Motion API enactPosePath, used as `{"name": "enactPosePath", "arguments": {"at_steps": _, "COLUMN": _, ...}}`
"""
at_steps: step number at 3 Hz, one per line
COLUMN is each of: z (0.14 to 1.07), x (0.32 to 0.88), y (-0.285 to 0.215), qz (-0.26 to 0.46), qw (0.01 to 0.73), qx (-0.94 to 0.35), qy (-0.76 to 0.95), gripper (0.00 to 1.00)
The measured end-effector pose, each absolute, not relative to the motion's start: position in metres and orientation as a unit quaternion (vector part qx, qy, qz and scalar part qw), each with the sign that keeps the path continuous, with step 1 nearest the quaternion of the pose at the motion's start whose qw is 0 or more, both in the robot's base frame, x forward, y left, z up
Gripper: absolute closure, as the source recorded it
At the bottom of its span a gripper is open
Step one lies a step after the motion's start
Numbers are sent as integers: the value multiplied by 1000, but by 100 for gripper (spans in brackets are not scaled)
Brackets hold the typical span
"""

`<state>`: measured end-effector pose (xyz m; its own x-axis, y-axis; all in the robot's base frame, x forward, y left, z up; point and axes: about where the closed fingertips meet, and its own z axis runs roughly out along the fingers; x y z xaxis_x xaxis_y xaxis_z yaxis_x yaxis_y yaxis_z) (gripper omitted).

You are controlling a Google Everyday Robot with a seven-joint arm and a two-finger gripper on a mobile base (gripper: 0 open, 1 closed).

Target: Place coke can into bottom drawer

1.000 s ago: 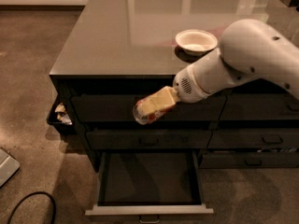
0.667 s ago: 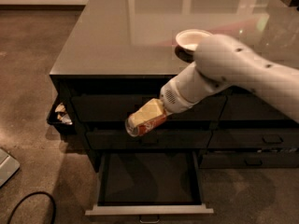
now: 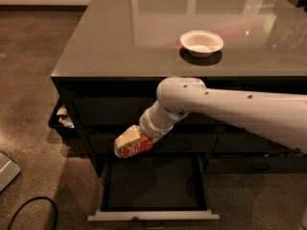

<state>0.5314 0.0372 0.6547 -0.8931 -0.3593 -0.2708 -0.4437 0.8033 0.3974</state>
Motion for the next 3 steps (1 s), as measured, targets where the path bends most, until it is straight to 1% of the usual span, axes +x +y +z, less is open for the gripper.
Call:
{"name": "enactPosePath", "arguments": {"at_steps": 1, "z": 600, "x": 541, "y": 67, "qz": 223, "qw": 85, "qx": -180, "qy": 954, "gripper": 100}}
{"name": "enactPosePath", "arguments": {"at_steps": 2, "z": 599, "x": 541, "y": 67, "qz": 222, "qw": 85, "qx": -181, "qy": 954, "gripper": 100}}
{"name": "enactPosePath", "arguments": {"at_steps": 3, "z": 563, "x": 535, "y": 67, "qz": 220, "qw": 57, "qx": -171, "qy": 959, "gripper": 100}}
